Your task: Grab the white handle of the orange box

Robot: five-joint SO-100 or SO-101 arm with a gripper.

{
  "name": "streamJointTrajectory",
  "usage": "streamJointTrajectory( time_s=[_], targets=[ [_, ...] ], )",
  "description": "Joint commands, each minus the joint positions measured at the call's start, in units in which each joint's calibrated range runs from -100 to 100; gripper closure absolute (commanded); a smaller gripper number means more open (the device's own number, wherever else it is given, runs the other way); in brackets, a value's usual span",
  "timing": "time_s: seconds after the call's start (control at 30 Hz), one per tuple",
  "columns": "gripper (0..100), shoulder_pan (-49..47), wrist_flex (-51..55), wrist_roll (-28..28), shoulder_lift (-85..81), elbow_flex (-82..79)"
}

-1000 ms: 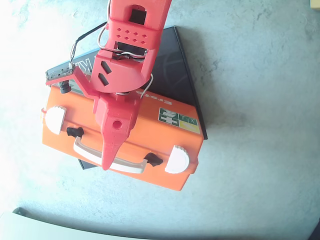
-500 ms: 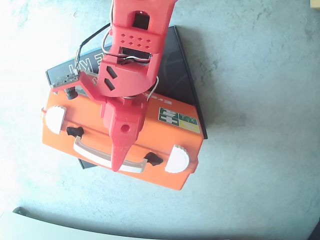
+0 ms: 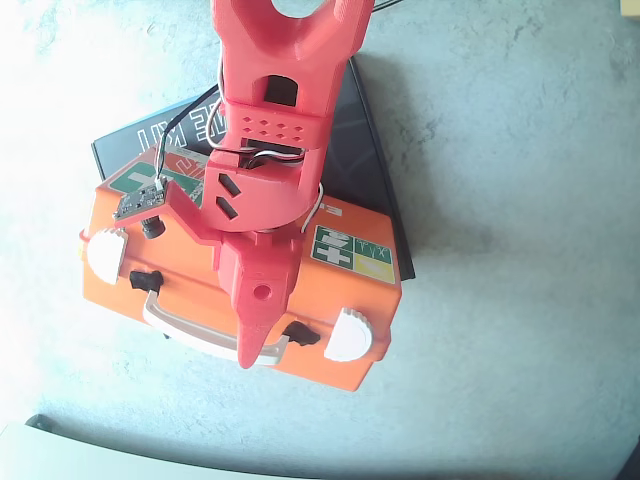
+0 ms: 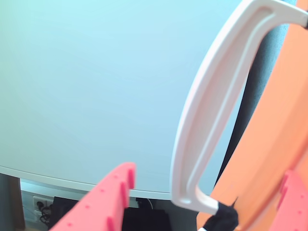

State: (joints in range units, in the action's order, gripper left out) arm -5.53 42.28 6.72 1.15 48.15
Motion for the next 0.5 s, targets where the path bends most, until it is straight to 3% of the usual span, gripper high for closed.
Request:
streamJointTrajectory(
  time_s=[0.0,0.47],
  targets=[
    [62,-2.49,0.28,0.31,-0.1,-3.98],
    [62,-5.82,-0.48,0.36,-15.37,-25.25]
  ],
)
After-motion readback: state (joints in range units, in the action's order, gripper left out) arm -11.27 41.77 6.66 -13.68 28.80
